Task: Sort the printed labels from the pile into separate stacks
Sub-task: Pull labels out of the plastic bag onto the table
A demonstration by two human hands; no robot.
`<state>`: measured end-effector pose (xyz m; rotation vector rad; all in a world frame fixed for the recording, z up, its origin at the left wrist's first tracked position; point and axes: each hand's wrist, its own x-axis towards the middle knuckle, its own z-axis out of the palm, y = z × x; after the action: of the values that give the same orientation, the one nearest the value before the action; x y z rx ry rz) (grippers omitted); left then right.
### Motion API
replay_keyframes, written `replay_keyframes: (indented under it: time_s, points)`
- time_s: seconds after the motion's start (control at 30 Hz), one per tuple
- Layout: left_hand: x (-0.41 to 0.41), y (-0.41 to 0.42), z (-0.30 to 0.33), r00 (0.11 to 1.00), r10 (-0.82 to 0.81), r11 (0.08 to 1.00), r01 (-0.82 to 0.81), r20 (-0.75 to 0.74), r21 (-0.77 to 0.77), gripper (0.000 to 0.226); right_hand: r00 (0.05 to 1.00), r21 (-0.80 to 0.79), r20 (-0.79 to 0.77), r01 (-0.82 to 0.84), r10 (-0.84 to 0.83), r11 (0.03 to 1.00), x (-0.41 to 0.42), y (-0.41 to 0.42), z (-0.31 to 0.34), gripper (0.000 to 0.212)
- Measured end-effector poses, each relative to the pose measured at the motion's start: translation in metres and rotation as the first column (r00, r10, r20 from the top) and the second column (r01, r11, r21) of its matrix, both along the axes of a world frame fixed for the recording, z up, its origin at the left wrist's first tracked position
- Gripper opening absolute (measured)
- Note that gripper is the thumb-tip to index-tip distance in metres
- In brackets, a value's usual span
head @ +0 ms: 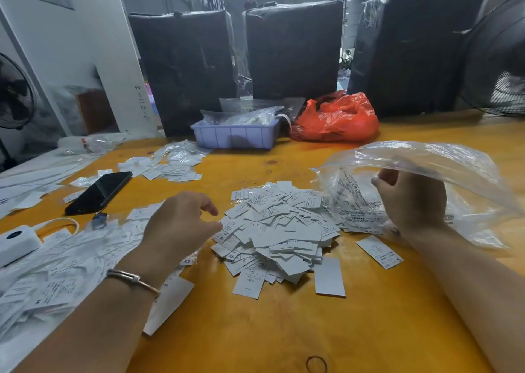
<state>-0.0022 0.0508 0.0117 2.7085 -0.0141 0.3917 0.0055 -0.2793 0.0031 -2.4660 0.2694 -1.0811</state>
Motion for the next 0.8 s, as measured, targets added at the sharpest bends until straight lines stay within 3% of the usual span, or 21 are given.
replay_keyframes:
  time_s: [0.1,0.17,0.23,0.3,0.43,0.53,0.63,0.8]
  points:
    - [-0.004,-0.009,-0.002,0.984,-0.174,0.984,0.175,0.028,-0.045,0.012,0.990,0.243,0.045,-0.141,0.134,0.960,-0.004,0.005,0.002,0.006]
    - [-0.007,-0.015,-0.003,0.959,-0.280,0.955,0.282,0.041,-0.086,0.010,0.951,0.491,0.079,-0.299,0.299,0.818,-0.010,0.017,0.004,0.008]
    - [-0.010,-0.022,-0.001,0.932,-0.361,0.913,0.362,0.043,-0.188,0.013,0.889,0.623,0.113,-0.412,0.444,0.665,-0.017,0.032,0.007,0.009]
    - [-0.015,-0.027,0.003,0.900,-0.435,0.860,0.424,0.029,-0.282,0.029,0.795,0.675,0.133,-0.510,0.591,0.533,-0.026,0.048,0.010,0.007]
    - [-0.022,-0.033,0.011,0.815,-0.579,0.741,0.532,0.012,-0.409,0.058,0.516,0.702,0.106,-0.644,0.850,0.304,-0.045,0.072,0.010,0.016]
    - [-0.025,-0.034,0.014,0.758,-0.652,0.677,0.578,-0.008,-0.456,0.059,0.437,0.654,0.088,-0.703,0.895,0.279,-0.052,0.083,0.008,0.026]
    - [-0.028,-0.037,0.014,0.749,-0.663,0.650,0.563,-0.018,-0.510,0.043,0.450,0.623,0.130,-0.730,0.884,0.280,-0.052,0.088,0.005,0.022]
    - [-0.024,-0.034,0.012,0.828,-0.559,0.680,0.477,0.026,-0.557,0.012,0.532,0.622,0.156,-0.708,0.832,0.336,-0.045,0.079,0.005,0.005]
